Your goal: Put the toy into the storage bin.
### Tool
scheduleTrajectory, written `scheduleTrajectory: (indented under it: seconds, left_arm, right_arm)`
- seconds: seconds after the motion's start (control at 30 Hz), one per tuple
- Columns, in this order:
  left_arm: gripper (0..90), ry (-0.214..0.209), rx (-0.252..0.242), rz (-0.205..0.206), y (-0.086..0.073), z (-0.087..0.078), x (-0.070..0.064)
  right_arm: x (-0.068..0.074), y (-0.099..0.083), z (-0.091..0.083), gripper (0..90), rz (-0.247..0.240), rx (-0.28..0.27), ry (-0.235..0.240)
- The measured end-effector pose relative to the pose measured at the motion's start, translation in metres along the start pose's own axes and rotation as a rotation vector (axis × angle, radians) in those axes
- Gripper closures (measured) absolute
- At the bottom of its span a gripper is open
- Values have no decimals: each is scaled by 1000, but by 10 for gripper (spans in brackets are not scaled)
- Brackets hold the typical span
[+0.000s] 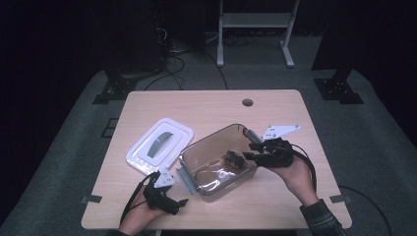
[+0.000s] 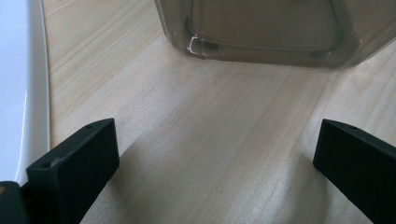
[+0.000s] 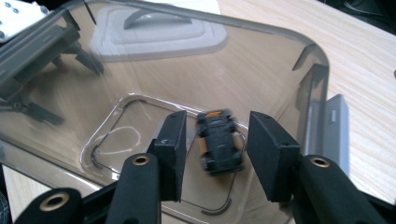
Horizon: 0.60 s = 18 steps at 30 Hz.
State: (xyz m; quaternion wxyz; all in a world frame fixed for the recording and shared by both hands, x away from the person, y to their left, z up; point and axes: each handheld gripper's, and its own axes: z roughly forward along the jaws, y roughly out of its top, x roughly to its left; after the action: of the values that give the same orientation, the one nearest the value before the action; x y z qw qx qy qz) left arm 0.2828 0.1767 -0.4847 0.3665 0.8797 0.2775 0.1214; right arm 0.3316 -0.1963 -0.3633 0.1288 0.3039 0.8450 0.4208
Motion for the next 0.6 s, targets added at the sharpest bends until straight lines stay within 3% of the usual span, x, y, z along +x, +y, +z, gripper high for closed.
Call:
scheduleTrajectory:
  seconds: [0.6]
  left_arm:
    - [0, 0, 1, 1, 0, 0, 0]
  right_arm:
    - [-6, -11, -40, 508, 32, -63, -28]
